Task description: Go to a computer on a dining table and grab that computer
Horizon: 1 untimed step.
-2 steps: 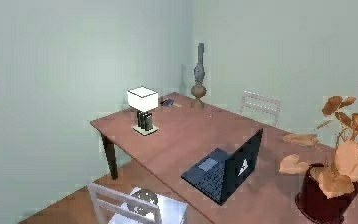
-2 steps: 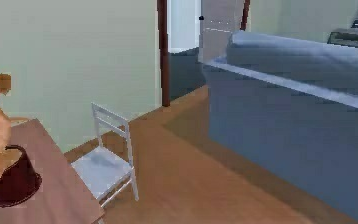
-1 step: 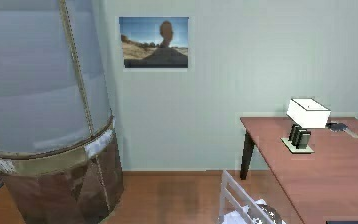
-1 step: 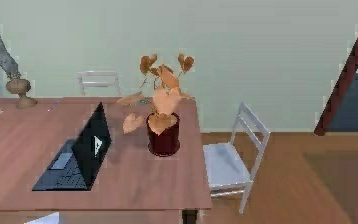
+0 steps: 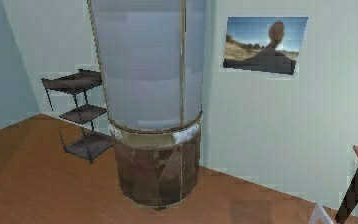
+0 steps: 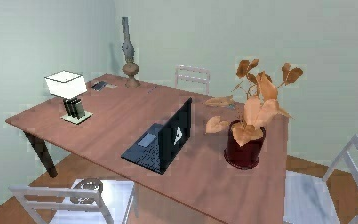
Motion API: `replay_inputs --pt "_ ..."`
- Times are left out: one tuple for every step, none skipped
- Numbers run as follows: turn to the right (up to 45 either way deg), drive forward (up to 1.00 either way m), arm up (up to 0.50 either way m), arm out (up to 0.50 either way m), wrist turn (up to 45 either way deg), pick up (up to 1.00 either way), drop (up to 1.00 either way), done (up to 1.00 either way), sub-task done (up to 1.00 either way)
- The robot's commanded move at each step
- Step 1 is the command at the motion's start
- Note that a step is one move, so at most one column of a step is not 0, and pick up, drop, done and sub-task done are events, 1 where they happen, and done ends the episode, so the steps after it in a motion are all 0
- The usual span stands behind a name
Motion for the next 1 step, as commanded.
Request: replay_inputs --pt "0.0 0.0 0.5 0.0 0.0 0.0 0.0 0.0 0.0"
